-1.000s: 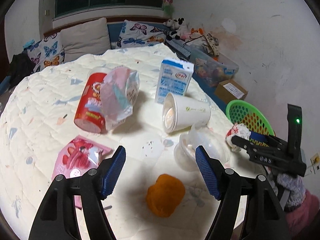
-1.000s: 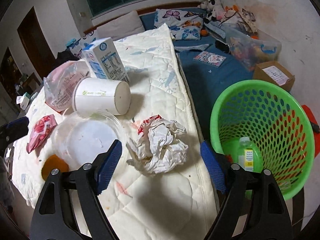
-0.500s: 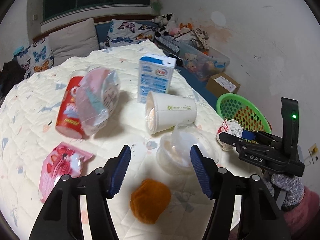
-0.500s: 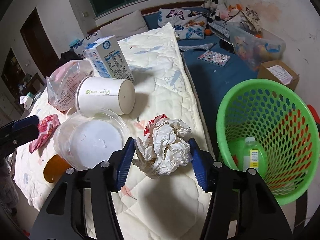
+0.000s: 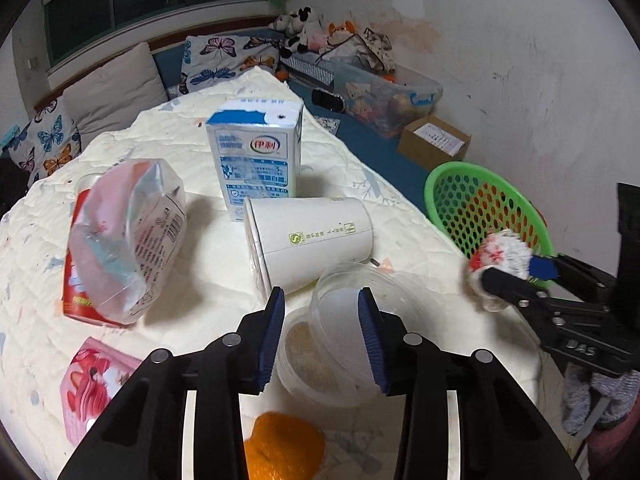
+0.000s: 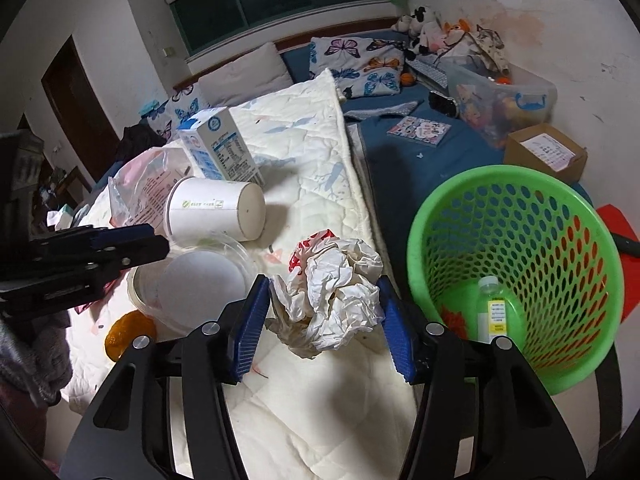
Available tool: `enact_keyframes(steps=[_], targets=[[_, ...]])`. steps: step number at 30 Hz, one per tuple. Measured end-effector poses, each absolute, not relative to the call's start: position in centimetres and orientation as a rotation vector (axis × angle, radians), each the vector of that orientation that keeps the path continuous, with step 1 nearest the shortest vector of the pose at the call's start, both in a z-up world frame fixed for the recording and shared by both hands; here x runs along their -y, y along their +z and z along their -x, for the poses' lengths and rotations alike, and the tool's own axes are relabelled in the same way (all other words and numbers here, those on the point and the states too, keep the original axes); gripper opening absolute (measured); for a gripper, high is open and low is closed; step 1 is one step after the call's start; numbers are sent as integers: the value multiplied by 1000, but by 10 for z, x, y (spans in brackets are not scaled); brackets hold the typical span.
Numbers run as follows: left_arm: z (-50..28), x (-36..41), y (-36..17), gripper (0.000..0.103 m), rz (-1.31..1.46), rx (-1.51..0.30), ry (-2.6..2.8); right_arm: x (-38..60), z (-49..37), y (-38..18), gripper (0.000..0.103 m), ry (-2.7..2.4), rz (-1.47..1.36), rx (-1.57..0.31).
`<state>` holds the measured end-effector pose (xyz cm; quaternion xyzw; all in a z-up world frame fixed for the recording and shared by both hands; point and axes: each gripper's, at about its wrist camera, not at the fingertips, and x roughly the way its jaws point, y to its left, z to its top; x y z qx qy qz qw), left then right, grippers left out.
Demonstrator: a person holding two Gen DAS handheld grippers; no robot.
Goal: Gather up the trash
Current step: 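Lift the tissue with the right tool while the left tool grasps the clear plastic lid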
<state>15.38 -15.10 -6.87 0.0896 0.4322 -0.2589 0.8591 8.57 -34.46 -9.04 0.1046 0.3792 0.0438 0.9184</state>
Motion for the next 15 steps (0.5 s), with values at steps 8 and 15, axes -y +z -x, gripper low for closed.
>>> enact_keyframes(steps=[8,15], targets=[[-167,154,-84,28,-199,-947,-538,353,-84,-92,55,70,-236,-781],[-170,153,-87,10,-179,-961,-553,360,-80,-93,55,50,-243,-781]])
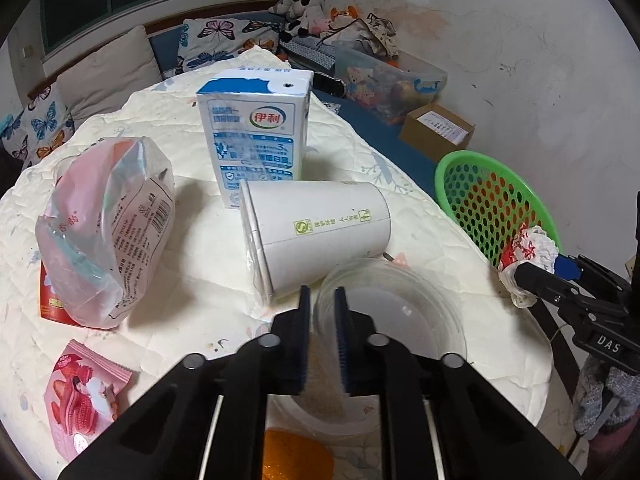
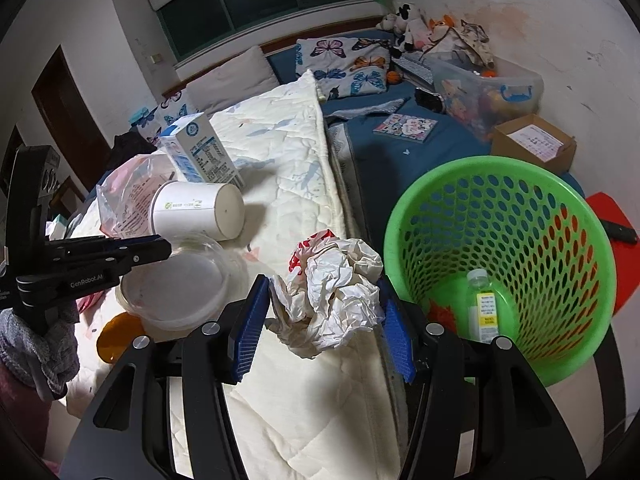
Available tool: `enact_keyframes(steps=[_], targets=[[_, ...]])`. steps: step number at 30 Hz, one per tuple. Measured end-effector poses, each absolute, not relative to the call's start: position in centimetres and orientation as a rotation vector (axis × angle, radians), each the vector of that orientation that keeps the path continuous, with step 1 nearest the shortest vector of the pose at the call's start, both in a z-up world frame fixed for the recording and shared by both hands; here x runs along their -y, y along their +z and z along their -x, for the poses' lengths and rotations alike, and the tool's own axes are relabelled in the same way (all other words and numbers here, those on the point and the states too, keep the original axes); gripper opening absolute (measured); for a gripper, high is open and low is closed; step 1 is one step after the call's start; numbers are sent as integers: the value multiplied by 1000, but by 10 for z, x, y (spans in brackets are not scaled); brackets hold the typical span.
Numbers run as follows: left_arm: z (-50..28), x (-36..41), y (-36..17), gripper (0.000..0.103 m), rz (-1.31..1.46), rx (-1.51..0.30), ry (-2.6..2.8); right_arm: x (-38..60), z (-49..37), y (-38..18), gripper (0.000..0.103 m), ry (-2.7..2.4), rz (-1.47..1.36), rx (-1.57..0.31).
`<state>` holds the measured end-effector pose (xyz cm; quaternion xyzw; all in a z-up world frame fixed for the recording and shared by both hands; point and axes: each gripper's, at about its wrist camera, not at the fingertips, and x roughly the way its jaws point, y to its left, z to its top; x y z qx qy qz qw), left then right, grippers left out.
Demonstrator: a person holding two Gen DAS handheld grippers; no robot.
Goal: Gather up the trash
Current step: 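Lift the tissue with the right tool while the left tool grasps the clear plastic lid, then release the tissue into the green basket with the right tool while the left tool drops the lid in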
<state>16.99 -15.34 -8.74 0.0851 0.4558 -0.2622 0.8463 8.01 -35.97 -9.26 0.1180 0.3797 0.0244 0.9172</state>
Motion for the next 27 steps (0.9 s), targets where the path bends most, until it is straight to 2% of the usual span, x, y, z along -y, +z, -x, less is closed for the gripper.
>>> enact_keyframes(steps=[2,16,27], targets=[[-169,154,-88,7,-177,-960,-554,362,-78,-92,55,43,-246,-778],[-156,148,-67,6,-131,-917,-564,397,-67,-90,55,-56,-255,-766],[-151,182,-38,6,-158,-862,-622,458,-64,-100,57,-204,-274,-782]])
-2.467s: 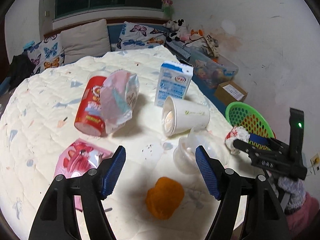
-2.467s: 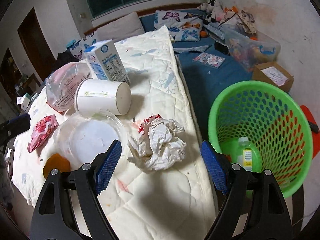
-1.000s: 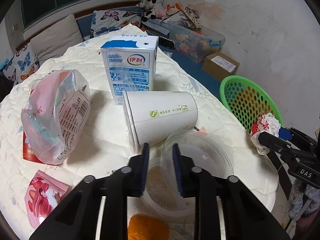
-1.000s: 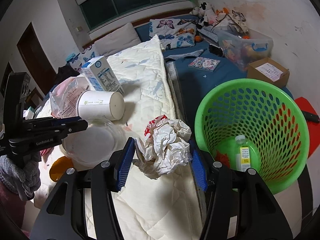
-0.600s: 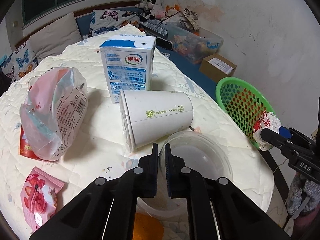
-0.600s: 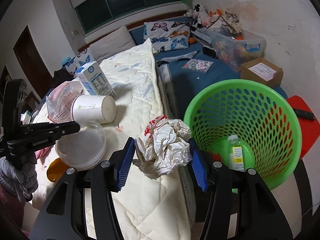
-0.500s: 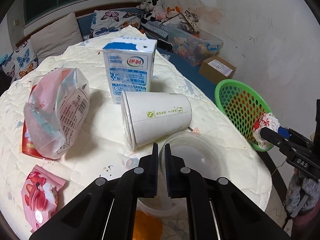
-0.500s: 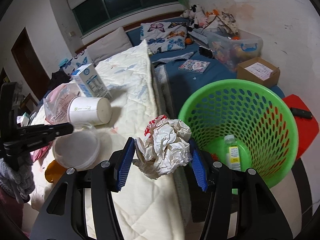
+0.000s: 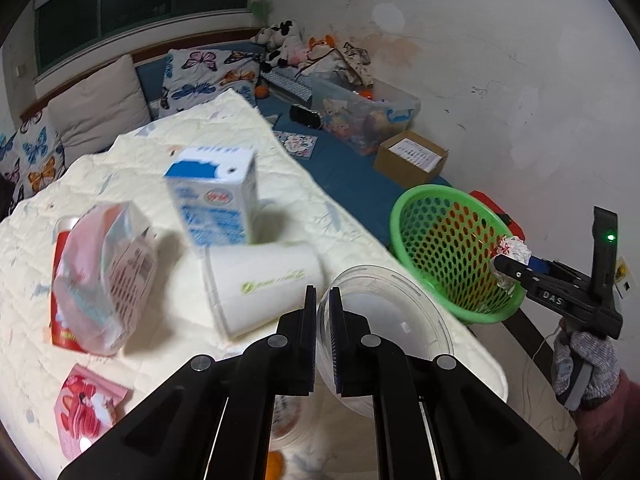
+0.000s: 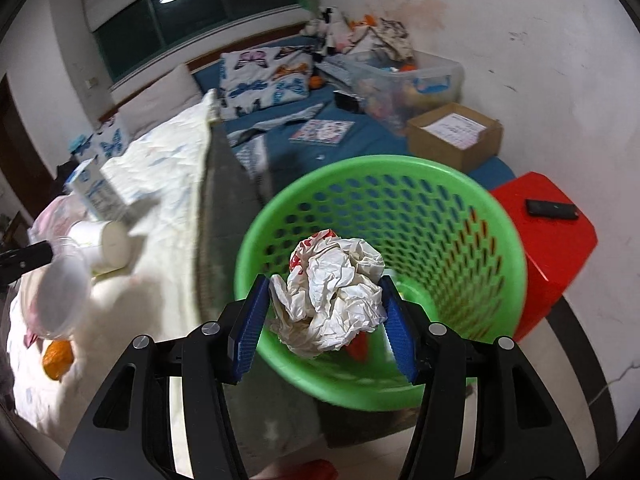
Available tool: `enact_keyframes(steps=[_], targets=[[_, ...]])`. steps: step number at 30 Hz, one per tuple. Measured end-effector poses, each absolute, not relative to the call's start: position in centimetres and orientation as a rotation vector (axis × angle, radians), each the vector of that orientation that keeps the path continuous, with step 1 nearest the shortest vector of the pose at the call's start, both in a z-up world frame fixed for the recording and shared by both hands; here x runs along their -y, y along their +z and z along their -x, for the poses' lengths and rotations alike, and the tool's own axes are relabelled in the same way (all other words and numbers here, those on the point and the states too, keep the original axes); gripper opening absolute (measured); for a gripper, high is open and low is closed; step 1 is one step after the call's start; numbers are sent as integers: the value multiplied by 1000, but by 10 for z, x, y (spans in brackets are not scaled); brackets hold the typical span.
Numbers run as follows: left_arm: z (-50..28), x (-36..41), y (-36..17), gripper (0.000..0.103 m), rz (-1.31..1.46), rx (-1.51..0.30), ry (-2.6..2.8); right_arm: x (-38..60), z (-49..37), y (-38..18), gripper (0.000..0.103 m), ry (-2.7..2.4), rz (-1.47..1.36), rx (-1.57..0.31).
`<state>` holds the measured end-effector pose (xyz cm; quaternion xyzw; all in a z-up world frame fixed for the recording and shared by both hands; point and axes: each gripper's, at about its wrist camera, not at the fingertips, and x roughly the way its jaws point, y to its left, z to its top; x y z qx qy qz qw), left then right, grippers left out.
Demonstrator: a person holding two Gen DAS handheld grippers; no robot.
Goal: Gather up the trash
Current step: 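Release the tissue into the green basket with the right tool while the left tool drops the lid in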
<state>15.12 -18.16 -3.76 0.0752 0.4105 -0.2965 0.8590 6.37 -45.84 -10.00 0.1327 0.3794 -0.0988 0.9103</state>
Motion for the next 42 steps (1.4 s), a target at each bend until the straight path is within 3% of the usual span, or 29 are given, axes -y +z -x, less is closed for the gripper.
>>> enact_keyframes(steps=[9,38,42], targets=[[-156,230,-24,6,-195,-843,-675,490,-61,-110,67,-250,-298,-790],[-173,378,-71,7,-356,-937,-750,520,-17,-103,72,-266,-382,-741],[-173,381,-76,12,-344,-958,-764,519,-15,-104,72,-267,-389,-744]])
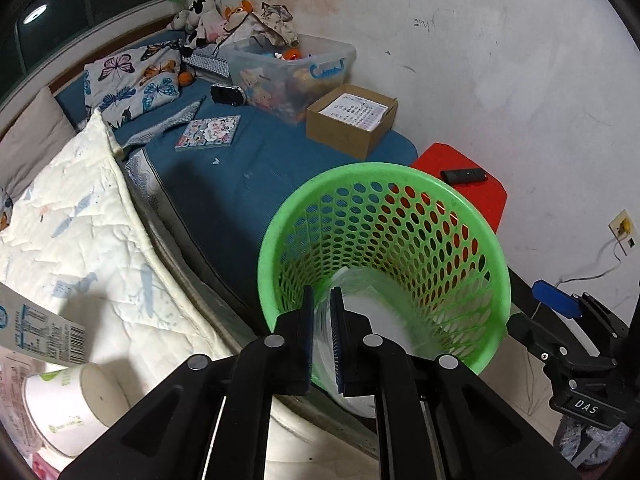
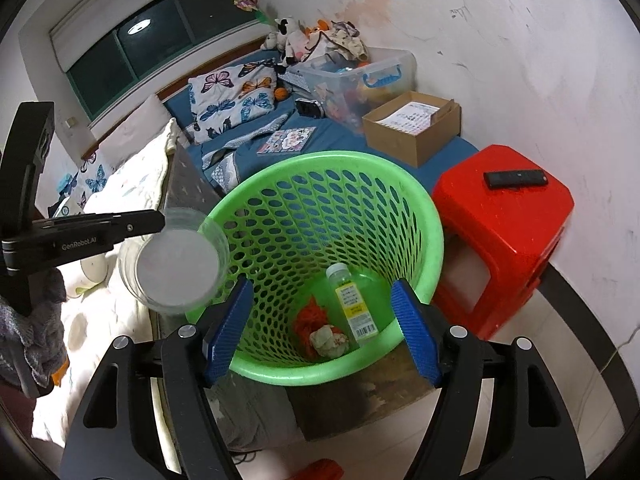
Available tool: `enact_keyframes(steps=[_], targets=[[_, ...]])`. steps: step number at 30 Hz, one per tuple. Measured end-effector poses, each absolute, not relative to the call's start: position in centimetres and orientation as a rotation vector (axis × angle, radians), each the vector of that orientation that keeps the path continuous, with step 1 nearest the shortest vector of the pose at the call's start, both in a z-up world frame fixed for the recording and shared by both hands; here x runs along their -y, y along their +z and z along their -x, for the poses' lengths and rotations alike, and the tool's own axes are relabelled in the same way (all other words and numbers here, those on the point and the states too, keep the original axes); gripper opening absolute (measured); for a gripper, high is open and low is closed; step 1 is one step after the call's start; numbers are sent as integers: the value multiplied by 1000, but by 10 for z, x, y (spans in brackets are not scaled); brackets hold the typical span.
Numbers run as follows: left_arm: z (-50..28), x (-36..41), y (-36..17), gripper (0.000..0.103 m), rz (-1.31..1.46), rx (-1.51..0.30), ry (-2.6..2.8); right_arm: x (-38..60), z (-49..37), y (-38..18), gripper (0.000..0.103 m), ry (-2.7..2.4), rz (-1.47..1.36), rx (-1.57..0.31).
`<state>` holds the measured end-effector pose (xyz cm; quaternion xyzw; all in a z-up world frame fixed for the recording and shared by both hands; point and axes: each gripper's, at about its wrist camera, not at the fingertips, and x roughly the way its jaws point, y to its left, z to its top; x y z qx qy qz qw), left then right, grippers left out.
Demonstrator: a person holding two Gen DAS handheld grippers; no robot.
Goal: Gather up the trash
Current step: 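Release the tissue into the green basket with the right tool while the left tool drops the lid in, then return both tools to the table toward the orange peel and plastic cup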
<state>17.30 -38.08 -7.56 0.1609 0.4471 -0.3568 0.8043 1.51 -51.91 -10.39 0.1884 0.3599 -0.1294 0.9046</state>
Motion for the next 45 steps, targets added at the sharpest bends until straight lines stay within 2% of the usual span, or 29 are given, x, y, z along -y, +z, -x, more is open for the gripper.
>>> enact_keyframes(steps=[3,11,25,33,45], targets=[[-170,379,-72,20,-334,-937,-779,519,-15,-103,72,-265,-390,-743],[-160,350,-59,26,-292,-911,-779,508,-12,-97,72,-247,-375,-737],[-142,229,-36,48,-173,-863,-631,441,-28,-81,76,-110,-307,-742],[-135,151,-28,55,-107,-834,-511,380,-49,-81,77,26,-245,-769],[-116,54,-38,56,8,-843,-346,296,-75,-85,79,221,-144,-814]])
